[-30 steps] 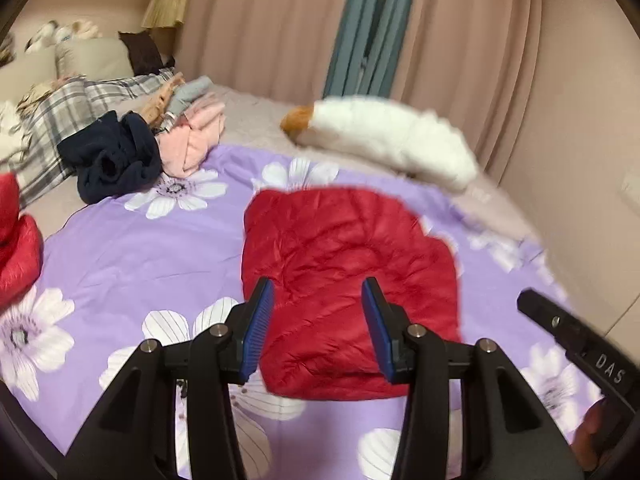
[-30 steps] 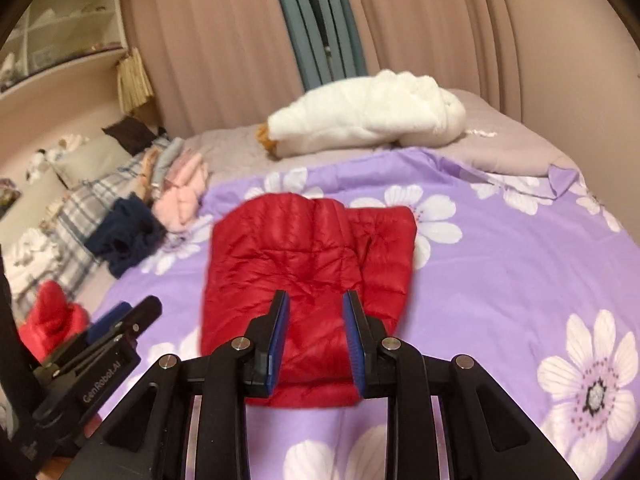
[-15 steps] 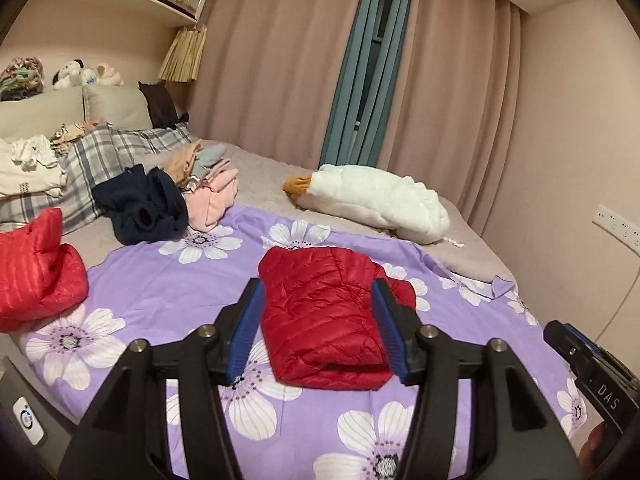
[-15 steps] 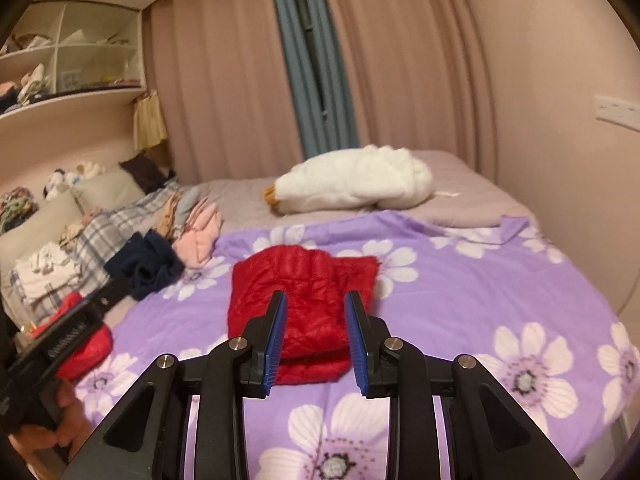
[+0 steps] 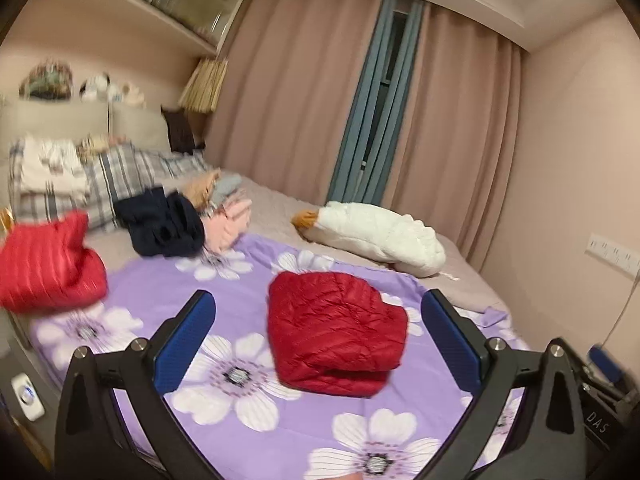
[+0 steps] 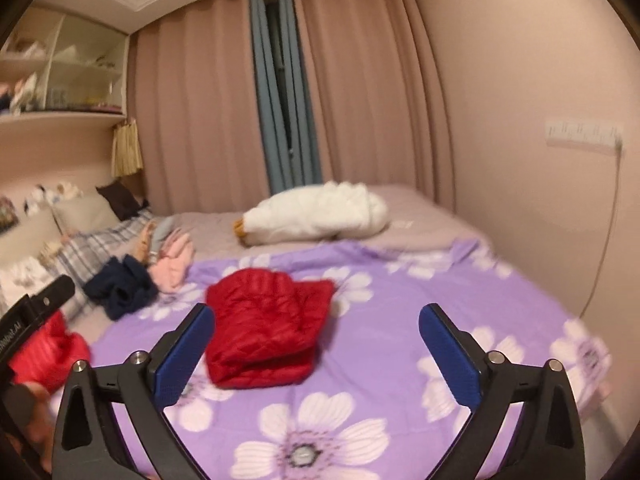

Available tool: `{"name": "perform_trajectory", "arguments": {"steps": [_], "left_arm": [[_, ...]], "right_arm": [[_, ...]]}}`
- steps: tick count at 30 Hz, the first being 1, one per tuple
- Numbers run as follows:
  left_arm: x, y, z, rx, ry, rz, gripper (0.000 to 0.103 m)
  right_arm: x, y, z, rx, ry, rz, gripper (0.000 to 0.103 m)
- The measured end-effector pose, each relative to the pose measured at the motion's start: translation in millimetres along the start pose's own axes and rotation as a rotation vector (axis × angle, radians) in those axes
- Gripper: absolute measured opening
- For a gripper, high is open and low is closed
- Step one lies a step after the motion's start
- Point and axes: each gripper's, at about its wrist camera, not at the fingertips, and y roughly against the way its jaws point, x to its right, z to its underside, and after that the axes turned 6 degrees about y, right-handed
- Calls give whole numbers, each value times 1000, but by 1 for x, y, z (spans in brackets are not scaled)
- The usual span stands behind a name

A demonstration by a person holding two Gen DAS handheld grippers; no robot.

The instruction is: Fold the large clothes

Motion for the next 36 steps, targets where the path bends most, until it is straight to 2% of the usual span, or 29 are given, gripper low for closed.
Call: {"name": "perform_trajectory", "arguments": {"steps": [3,9,12,18,27,31,36], "left_arm": [[5,7,2,29,-13,-30,103],[1,13,8,43,59,18,103],[2,18,12,65,34,39,103],[7,17,19,45,-28,-12,103],[-1,28,13,43,34,54,103],[-2,26,11,30,44,36,103],[-5,30,11,54,63,23,103]], "right_arm": [[-9,5,1,27,48,21,101],[-9,3,12,14,14,5,101],[-2,7,18,9,-28,30,101],[5,16,22,-1,-62,73,102],[13,22,18,-10,-106,80,102],[11,27,17,1,-96,71,102],[8,28,16,3,-73,58,102]]}}
